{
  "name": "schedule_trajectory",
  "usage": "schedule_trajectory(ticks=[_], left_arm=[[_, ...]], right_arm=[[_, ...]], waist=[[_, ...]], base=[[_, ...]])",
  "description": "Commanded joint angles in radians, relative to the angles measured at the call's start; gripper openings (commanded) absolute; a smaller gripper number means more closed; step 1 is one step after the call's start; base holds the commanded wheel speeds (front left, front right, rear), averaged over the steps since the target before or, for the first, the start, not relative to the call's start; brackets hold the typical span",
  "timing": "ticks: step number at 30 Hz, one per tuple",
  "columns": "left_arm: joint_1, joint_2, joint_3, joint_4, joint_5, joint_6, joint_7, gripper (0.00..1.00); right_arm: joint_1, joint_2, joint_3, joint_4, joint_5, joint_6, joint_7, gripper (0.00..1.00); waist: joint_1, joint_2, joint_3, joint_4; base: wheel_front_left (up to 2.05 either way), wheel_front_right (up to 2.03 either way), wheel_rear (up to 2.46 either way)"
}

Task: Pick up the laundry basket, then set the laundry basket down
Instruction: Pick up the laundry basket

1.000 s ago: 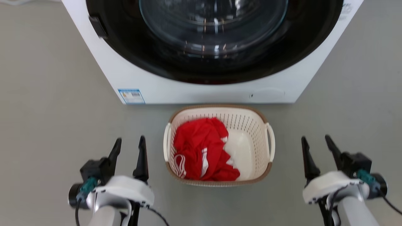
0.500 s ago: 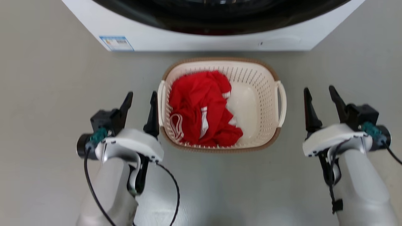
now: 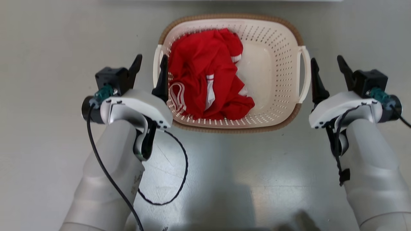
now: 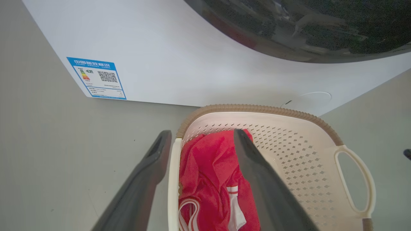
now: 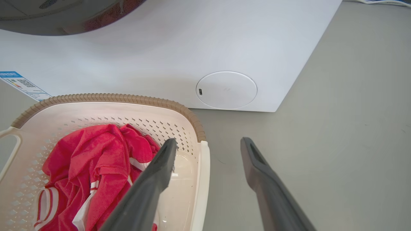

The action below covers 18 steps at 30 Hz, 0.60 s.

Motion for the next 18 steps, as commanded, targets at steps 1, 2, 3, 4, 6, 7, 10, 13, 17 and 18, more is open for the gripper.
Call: schedule_trajectory(ticks=[1,2,3,4,6,7,10,13,17,18], left_arm=[[-0.022,0.018,0.012,-0.005,-0.009,-0.005,-0.006,1.00],[-0.032,0.018,0.007,0.001,-0.013,-0.005,-0.006,1.00],[-0.040,0.018,0.002,0.007,-0.019,-0.005,-0.006,1.00],[-0.048,0.018,-0.004,0.016,-0.027,-0.004,-0.006,1.00],[-0.063,0.018,-0.016,0.030,-0.033,0.000,-0.006,1.00],[-0.070,0.018,-0.020,0.035,-0.036,0.002,-0.006,1.00],[-0.088,0.018,-0.028,0.045,-0.041,0.007,-0.006,1.00],[-0.104,0.018,-0.033,0.059,-0.041,0.012,-0.006,1.00],[-0.130,0.018,-0.027,0.075,-0.036,0.038,-0.006,1.00],[-0.130,0.018,-0.027,0.075,-0.036,0.038,-0.006,1.00]], right_arm=[[-0.010,0.008,0.011,0.001,-0.006,0.006,-0.011,1.00],[-0.019,0.008,0.008,0.008,-0.008,0.006,-0.011,1.00],[-0.028,0.008,0.006,0.014,-0.012,0.006,-0.011,1.00],[-0.034,0.008,0.004,0.020,-0.012,0.006,-0.011,1.00],[-0.048,0.008,0.002,0.028,-0.016,0.006,-0.011,1.00],[-0.055,0.008,0.002,0.032,-0.018,0.006,-0.011,1.00],[-0.073,0.008,0.002,0.040,-0.019,0.006,-0.011,1.00],[-0.088,0.008,0.001,0.044,-0.016,0.006,-0.011,1.00],[-0.100,0.008,-0.002,0.046,-0.017,0.006,-0.011,1.00],[-0.100,0.008,-0.002,0.046,-0.017,0.006,-0.011,1.00]], waist=[[0.0000,0.0000,0.035,0.001],[0.0000,0.0000,0.043,0.001],[0.0000,0.0000,0.050,0.001],[0.0000,0.0000,0.057,0.000],[0.0000,0.0000,0.072,-0.001],[0.0000,0.0000,0.080,-0.002],[0.0000,0.0000,0.103,-0.006],[0.0000,0.0000,0.123,-0.010],[0.0000,0.0000,0.152,-0.006],[0.0000,0.0000,0.152,-0.006]], base=[[0.00,0.00,0.00],[0.00,0.00,0.00],[0.00,0.00,0.00],[0.00,0.00,0.00],[0.00,0.00,0.00],[0.00,0.00,0.00],[0.00,0.00,0.00],[0.00,0.00,0.00],[0.00,0.00,0.00],[0.00,0.00,0.00]])
